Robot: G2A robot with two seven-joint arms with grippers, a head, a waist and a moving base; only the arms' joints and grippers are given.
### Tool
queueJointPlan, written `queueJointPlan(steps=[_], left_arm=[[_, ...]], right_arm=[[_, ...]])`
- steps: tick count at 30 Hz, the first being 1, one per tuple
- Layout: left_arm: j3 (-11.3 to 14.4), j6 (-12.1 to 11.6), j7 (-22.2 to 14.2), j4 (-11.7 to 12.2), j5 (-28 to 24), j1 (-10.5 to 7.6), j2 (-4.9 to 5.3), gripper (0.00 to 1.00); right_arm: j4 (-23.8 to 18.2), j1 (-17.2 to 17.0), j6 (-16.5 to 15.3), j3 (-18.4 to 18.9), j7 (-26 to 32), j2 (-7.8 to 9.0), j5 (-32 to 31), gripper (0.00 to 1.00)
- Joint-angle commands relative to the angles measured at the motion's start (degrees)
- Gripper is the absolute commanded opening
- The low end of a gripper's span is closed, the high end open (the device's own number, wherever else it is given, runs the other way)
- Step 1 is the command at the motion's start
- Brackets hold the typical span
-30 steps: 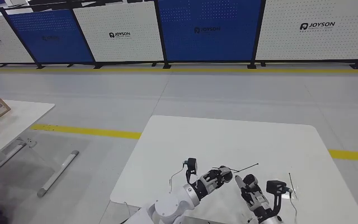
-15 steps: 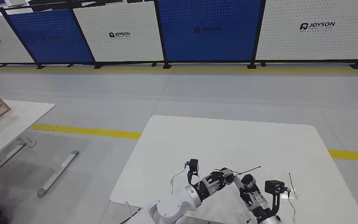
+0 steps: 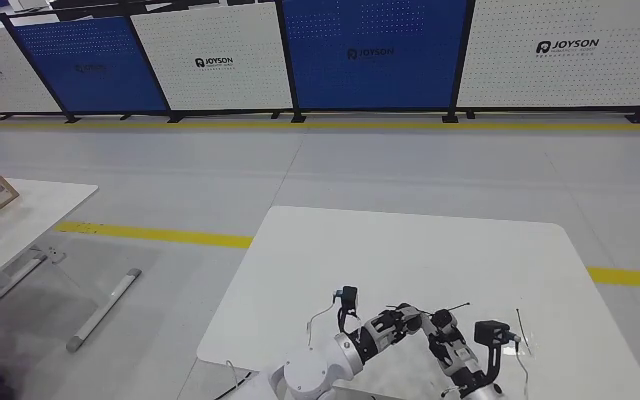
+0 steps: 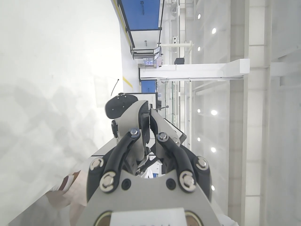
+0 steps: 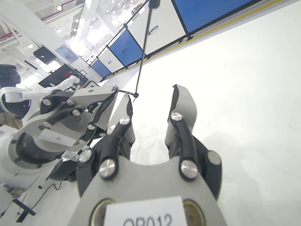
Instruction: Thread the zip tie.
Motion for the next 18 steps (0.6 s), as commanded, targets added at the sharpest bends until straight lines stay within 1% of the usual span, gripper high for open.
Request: queueJointPlan(steps=[1,5,6,7,8,9,10,18], left_arm=[[0.12,0.16,-0.1,0.26,-0.11,-0.17,-0.06,0.0],[0.38,0.22,-0.12,0.47,0.01,-0.34,-0.16,0.0],[0.39,0.21,-0.13,0.5,0.01,-0.37,-0.17,0.0],[0.41,0.18,-0.11,0.53,0.0,-0.39,-0.19,0.0],[0.41,0.13,-0.07,0.54,-0.02,-0.39,-0.21,0.0],[0.41,0.09,-0.04,0.55,-0.02,-0.39,-0.22,0.0],[0.41,0.05,0.0,0.55,-0.02,-0.39,-0.23,0.0],[0.28,0.0,0.17,0.58,-0.08,-0.27,-0.3,0.0]], right_arm=[[0.01,0.07,0.25,-0.03,0.07,-0.02,0.0,0.33],[0.05,0.11,0.41,-0.07,0.02,-0.05,0.11,0.22],[0.06,0.12,0.43,-0.07,0.03,-0.05,0.09,0.13],[0.06,0.13,0.48,-0.08,0.05,-0.05,0.07,0.09],[0.05,0.13,0.52,-0.08,0.07,-0.06,0.06,0.08],[0.05,0.14,0.54,-0.09,0.07,-0.06,0.06,0.02],[0.05,0.14,0.55,-0.1,0.07,-0.07,0.07,0.0],[0.07,0.23,0.52,-0.19,0.3,-0.07,-0.26,0.0]])
